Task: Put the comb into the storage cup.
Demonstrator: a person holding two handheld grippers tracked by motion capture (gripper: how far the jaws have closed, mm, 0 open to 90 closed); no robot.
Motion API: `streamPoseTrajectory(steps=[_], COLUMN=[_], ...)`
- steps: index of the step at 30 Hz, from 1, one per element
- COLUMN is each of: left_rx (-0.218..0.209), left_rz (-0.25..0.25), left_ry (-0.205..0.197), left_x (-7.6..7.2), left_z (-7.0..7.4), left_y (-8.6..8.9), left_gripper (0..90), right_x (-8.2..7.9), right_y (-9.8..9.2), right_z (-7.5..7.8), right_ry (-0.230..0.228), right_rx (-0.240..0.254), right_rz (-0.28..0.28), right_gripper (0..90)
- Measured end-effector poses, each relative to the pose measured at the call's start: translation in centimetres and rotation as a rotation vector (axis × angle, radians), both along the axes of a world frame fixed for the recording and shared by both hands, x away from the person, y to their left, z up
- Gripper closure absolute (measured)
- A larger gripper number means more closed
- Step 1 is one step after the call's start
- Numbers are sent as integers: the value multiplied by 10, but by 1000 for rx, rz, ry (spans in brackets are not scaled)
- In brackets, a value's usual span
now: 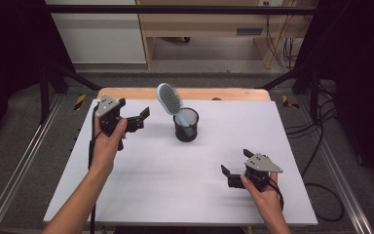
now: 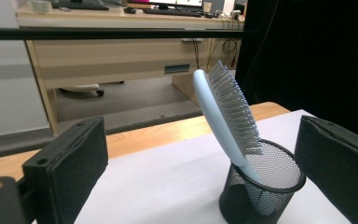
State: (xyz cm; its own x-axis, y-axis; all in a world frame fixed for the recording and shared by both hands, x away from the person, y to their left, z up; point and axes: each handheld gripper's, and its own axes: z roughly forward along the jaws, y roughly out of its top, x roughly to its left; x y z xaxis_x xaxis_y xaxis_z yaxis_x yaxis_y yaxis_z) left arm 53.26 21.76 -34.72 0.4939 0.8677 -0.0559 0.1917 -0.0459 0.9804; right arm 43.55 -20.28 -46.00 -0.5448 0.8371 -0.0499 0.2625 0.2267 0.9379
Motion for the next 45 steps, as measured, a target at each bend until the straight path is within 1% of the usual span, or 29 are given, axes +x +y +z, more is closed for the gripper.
streamPoseTrajectory(steps=[3, 6, 9, 12, 17, 27, 38, 45], left_rx=[8, 8, -12, -16, -10, 7, -11, -15], left_rz=[1, 9, 15, 20, 34, 63, 87, 96], left_ry=[-15, -30, -37, -42, -50, -52, -64, -73], left_x=[-5, -11, -17, -21, -28, -43, -60, -70], left_z=[3, 6, 8, 11, 14, 5, -1, -1], left_y=[7, 15, 24, 33, 49, 80, 106, 120], left_gripper=[24, 19, 16, 13, 12, 13, 13, 13], right_x=[0, 0, 0, 0, -1, -1, 0, -1], right_y=[0, 1, 0, 1, 1, 1, 2, 0], right_z=[0, 1, 1, 2, 2, 3, 2, 3], right_ry=[-1, -2, -2, 1, 2, 0, 7, 8], right_rx=[2, 5, 19, 28, 34, 35, 37, 76], right_rz=[-1, 0, 4, 5, 5, 6, 11, 13], right_gripper=[35, 34, 34, 32, 32, 31, 30, 31])
